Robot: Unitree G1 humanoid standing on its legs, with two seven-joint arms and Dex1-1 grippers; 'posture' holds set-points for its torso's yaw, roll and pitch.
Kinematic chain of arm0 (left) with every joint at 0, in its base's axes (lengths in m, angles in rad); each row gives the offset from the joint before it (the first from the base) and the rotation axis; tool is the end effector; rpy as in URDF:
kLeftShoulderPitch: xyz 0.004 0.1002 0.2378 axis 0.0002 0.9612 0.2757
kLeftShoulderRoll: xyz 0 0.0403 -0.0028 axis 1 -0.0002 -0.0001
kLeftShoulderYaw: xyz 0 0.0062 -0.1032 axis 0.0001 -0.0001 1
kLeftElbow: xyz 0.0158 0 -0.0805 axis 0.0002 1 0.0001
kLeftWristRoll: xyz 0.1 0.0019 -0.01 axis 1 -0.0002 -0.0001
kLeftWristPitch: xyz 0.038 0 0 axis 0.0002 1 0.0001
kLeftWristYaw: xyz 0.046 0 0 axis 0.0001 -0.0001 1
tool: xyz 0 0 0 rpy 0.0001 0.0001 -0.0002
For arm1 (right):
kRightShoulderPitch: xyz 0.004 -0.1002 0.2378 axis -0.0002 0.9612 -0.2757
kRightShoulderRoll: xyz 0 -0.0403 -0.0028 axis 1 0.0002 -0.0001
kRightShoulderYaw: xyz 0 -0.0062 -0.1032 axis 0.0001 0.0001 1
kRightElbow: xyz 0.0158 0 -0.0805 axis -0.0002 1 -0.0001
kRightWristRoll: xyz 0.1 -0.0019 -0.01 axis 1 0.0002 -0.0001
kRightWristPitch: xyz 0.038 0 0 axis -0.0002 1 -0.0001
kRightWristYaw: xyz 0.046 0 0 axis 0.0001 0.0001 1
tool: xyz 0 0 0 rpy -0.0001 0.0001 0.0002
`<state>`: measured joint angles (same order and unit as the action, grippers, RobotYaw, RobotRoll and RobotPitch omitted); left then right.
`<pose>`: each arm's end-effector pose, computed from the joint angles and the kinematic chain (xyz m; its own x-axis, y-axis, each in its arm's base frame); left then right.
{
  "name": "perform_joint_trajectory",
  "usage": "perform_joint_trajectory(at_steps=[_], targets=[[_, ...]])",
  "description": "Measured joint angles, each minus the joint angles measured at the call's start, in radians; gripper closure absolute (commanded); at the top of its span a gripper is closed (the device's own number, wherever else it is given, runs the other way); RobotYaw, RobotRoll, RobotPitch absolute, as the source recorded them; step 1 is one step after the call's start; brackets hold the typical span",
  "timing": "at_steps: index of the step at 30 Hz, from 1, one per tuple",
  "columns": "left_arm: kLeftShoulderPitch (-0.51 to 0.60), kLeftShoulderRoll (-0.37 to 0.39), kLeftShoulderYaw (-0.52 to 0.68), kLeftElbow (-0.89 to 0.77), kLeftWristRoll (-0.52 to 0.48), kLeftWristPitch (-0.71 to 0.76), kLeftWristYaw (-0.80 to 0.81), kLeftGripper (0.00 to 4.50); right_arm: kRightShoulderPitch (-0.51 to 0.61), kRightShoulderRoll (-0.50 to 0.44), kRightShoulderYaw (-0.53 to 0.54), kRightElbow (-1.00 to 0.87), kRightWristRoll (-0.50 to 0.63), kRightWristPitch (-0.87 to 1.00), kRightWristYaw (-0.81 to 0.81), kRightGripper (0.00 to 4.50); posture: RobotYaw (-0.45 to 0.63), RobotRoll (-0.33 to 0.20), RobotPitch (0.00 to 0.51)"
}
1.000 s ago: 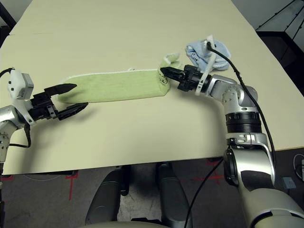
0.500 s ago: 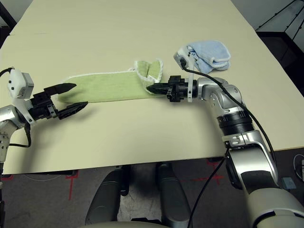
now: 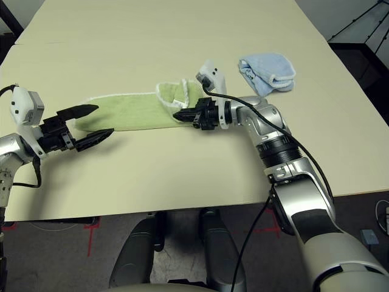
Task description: Fold the towel and set it aside.
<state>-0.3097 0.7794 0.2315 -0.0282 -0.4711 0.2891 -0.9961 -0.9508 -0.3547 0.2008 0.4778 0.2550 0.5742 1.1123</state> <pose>0.2396 0.2967 0.1906 0.6854 -0.7228 -0.0878 0.7116 0.6394 0.2911 0.3455 -0.1453 0.1925 0.2816 0.9121 -0.2980 -0.9511 0.3063 0.0390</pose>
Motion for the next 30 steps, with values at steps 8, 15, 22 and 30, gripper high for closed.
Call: perform_joint_trajectory(at_steps=[8, 15, 22, 30], targets=[[0.007, 0.000, 0.000, -0.014, 0.000, 0.011, 0.010, 0.00, -0.002, 0.013, -0.011, 0.000, 0.029, -0.073, 0.091, 1.13, 0.05, 0.000, 0.186], [0.006, -0.009, -0.003, -0.017, 0.000, 0.018, 0.010, 0.00, -0.058, 0.008, -0.046, 0.061, 0.060, -0.161, 0.197, 0.05, 0.03, 0.000, 0.185], [-0.007, -0.012, -0.007, -0.016, 0.000, 0.021, 0.010, 0.00, -0.071, 0.024, 0.046, 0.140, -0.049, -0.314, 0.258, 0.05, 0.04, 0.000, 0.187], [0.002, -0.012, -0.007, -0.016, 0.000, 0.024, 0.010, 0.00, -0.114, 0.086, 0.078, 0.247, -0.122, -0.402, 0.268, 0.05, 0.05, 0.000, 0.187]])
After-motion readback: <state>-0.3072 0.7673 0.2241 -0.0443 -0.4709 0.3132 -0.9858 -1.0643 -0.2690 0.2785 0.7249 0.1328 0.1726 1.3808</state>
